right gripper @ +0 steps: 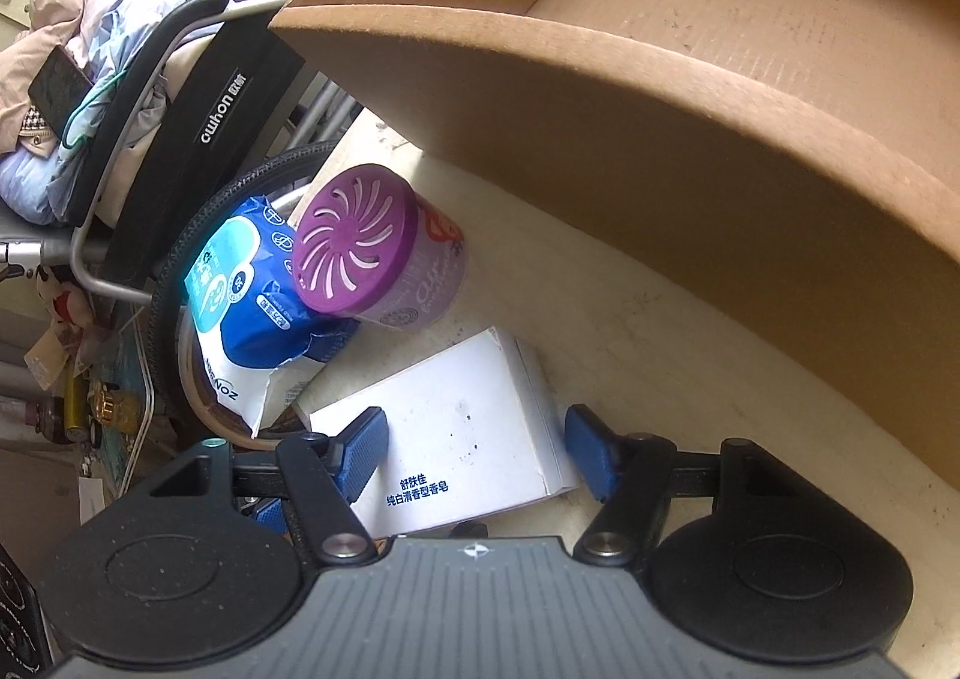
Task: Organize objects
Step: 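Move the left tool over the white box on the table, then close the right gripper on the white box on the table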
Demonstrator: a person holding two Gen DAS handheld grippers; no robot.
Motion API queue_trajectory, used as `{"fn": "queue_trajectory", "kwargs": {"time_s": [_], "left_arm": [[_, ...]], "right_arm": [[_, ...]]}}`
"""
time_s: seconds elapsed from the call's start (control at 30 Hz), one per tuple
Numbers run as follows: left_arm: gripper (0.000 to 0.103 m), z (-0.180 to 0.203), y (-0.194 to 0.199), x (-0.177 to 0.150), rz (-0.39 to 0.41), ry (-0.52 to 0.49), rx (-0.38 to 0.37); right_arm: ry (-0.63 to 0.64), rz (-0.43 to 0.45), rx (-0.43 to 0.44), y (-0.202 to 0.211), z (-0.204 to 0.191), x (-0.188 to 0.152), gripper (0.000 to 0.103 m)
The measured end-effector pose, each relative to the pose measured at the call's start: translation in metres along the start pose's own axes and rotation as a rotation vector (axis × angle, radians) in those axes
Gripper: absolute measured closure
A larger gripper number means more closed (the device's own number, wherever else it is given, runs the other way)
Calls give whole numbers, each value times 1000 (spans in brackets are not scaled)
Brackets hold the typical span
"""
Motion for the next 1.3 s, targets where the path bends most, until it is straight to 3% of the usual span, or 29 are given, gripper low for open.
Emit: {"fn": "queue_trajectory", "kwargs": {"time_s": [0.77,0.93,1.3], "left_arm": [[33,19,4,-15,-18,-78,-48],[30,23,2,-17,-20,-149,-32],[28,20,-2,-16,-33,-145,-42]], "right_arm": [[-47,0,-15,13,15,-20,34],[-52,4,-19,13,15,-20,34],[-44,4,-16,13,15,-21,34]]}}
Point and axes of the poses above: each gripper's, at about its wrist camera, not at the fingertips, and y roughly against the way its jaws point, z to its right, x to its top, the point moved 7 cm from there along -y, roughly the way its jaws point, and after that the axes turned 5 degrees about y, right-handed, at the moved point
